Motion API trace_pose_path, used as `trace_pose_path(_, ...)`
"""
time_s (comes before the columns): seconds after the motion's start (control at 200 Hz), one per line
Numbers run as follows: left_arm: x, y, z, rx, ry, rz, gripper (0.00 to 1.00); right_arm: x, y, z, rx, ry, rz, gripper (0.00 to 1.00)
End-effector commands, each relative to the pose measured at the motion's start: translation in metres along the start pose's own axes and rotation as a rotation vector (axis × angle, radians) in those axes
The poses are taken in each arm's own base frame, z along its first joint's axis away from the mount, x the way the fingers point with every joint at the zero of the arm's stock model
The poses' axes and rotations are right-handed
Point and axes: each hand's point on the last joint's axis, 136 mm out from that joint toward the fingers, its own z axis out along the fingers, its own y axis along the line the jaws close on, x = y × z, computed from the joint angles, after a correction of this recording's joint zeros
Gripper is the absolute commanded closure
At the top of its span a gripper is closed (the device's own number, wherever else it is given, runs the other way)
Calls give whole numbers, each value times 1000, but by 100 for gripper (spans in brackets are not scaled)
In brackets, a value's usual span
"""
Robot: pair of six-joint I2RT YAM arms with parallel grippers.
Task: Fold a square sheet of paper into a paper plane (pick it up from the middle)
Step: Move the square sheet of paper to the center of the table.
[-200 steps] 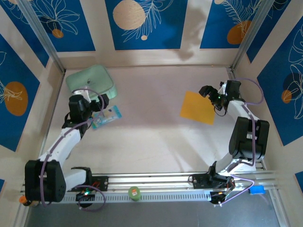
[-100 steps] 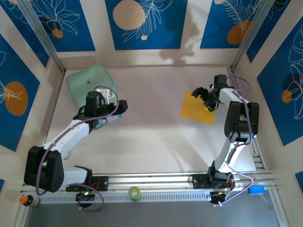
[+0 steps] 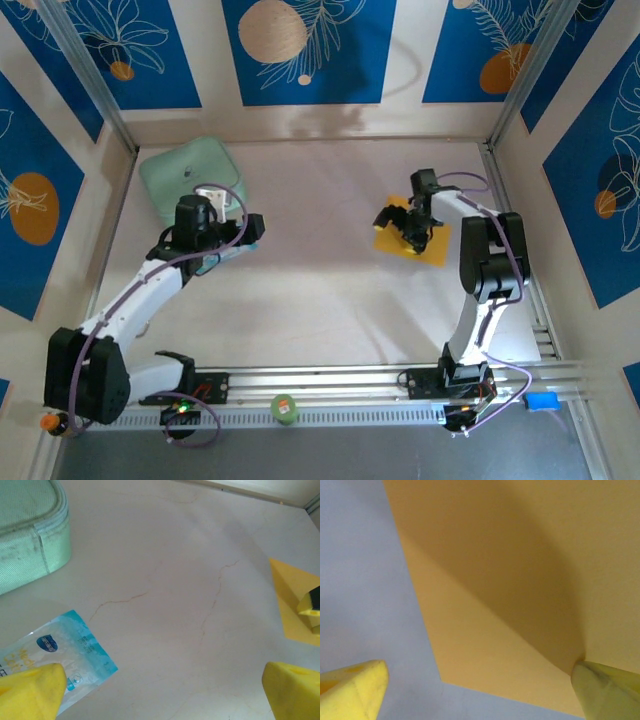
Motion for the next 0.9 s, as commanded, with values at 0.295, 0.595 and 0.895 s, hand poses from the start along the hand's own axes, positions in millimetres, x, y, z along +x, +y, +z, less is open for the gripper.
trace_pose_path(0.295, -8, -11, 4, 66, -2, 28, 0, 85, 59, 4, -63, 62, -70, 4)
trace_pose_path(0.595, -1, -13, -4, 78, 6, 4, 0, 52, 38, -13, -107, -5, -70, 3)
trace_pose_path(0.895, 12, -23, 4, 160, 48, -141, 0, 94, 26, 19, -82, 133, -86, 6)
